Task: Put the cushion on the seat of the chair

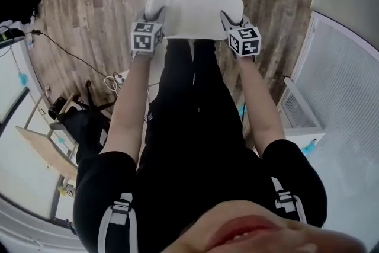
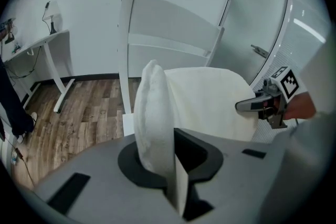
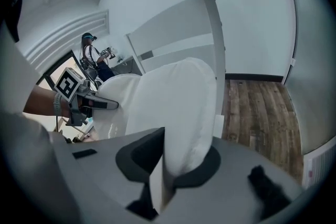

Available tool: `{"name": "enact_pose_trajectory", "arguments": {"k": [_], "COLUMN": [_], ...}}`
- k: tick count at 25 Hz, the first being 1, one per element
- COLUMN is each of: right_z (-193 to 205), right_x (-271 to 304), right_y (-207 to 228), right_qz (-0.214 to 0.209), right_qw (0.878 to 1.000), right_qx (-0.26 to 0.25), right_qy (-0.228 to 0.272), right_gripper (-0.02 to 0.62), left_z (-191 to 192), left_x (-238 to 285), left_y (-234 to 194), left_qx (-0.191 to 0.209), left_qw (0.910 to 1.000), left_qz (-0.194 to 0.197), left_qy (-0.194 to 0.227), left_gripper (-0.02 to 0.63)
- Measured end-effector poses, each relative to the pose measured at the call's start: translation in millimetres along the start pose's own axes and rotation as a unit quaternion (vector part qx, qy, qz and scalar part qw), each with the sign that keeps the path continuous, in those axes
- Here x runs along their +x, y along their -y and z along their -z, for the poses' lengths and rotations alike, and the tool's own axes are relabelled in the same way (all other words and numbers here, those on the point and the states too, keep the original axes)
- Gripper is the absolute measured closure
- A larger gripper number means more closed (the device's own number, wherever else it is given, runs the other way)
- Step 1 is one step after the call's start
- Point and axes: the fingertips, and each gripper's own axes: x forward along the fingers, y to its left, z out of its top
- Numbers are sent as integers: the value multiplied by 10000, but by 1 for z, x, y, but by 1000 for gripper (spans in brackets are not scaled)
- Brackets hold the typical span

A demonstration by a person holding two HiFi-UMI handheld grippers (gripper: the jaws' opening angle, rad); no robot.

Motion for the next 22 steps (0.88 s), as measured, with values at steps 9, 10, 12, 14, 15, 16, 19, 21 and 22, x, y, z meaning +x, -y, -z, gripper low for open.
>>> {"name": "enact_pose_trajectory", "arguments": {"k": [9, 10, 12, 14, 15, 16, 19, 21, 22], "right_z": [33, 35, 40, 45, 47, 48, 51, 53, 53], "right_x": [76, 82, 94, 105, 109, 113, 125, 131, 134], "right_y": [39, 43, 50, 58, 63, 66, 74, 79, 82], "right_qz": [108, 139, 184, 226, 250, 269, 300, 352, 398], "right_qw": [9993, 9992, 9989, 9986, 9985, 9983, 9979, 9976, 9974], "right_qx": [202, 218, 244, 258, 260, 268, 317, 304, 274], "right_qy": [-292, -308, -351, -401, -423, -439, -480, -521, -542], "right_gripper": [534, 534, 532, 531, 531, 529, 526, 521, 517], "left_z": [29, 30, 35, 39, 39, 40, 41, 41, 41], "left_x": [85, 91, 104, 117, 122, 127, 137, 143, 146], "left_y": [-35, -37, -41, -44, -46, -47, -54, -58, -59], "left_qx": [-204, -231, -285, -316, -318, -314, -291, -283, -270], "left_qw": [9993, 9992, 9990, 9988, 9987, 9986, 9985, 9983, 9983], "left_qz": [211, 220, 228, 251, 271, 290, 316, 326, 337], "left_qy": [-226, -224, -250, -286, -298, -306, -341, -379, -400], "left_gripper": [541, 541, 541, 541, 541, 541, 541, 538, 538]}}
